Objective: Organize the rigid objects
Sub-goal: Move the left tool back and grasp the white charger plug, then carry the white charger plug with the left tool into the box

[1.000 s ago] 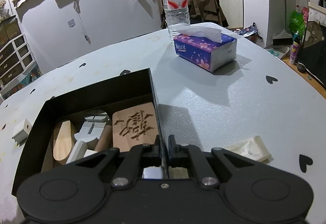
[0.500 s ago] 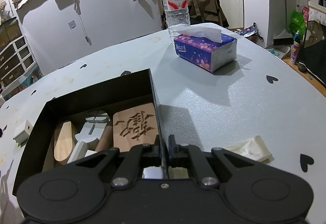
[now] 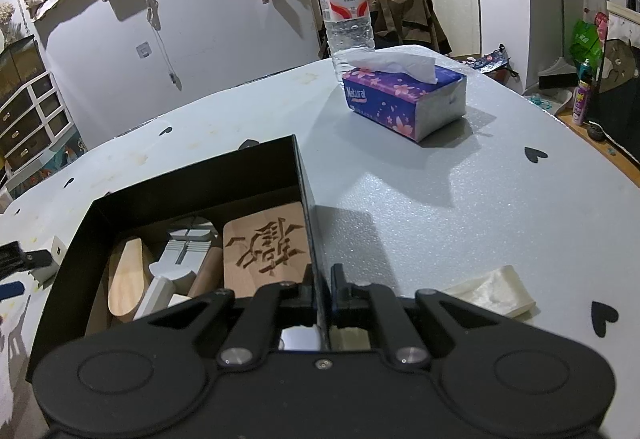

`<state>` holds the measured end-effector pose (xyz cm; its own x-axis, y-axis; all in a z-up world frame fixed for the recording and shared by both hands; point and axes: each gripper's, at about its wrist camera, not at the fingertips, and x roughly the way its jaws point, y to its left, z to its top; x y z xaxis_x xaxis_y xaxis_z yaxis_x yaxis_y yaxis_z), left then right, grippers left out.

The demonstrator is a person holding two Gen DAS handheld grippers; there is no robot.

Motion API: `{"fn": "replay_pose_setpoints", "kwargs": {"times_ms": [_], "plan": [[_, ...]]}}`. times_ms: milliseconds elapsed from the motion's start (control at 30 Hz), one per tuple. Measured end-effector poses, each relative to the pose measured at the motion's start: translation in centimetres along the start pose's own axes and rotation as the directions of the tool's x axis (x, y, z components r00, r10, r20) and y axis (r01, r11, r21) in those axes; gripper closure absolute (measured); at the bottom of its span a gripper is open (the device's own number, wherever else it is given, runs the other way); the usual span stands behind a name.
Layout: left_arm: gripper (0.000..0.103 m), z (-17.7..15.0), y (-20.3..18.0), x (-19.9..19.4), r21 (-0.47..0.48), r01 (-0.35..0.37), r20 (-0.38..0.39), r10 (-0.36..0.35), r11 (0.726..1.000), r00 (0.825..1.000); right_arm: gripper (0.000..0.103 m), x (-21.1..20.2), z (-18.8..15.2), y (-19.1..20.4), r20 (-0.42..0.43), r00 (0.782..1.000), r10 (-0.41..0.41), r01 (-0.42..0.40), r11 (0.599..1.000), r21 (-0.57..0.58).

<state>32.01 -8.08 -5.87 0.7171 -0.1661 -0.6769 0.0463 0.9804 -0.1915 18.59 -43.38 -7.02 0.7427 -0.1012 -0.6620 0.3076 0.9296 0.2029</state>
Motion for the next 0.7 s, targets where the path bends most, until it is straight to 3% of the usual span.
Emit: {"fn": "replay_pose_setpoints", "kwargs": {"times_ms": [167, 500, 700], "plan": [[0.000, -0.3, -0.5, 1.8, -0.066, -0.066, -0.015, 0.065, 0.996, 0.998, 0.096, -0.1, 0.0, 0.0, 0.003, 1.000, 0.006, -0.006, 1.000, 0.003], [0.003, -0.2, -1.9, 2.8, -0.103, -0.179, 0.047, 0.185, 0.978, 0.982, 0.096, 0.0, -0.1, -0.1, 0.004, 1.000, 0.008, -0.008, 1.000, 0.005], [0.017, -0.5, -2.4, 3.3, -0.056, -0.241, 0.093, 0.245, 0.969, 0.965, 0.096, 0.0, -0.1, -0.1, 0.005, 1.000, 0.008, -0.008, 1.000, 0.005]]}}
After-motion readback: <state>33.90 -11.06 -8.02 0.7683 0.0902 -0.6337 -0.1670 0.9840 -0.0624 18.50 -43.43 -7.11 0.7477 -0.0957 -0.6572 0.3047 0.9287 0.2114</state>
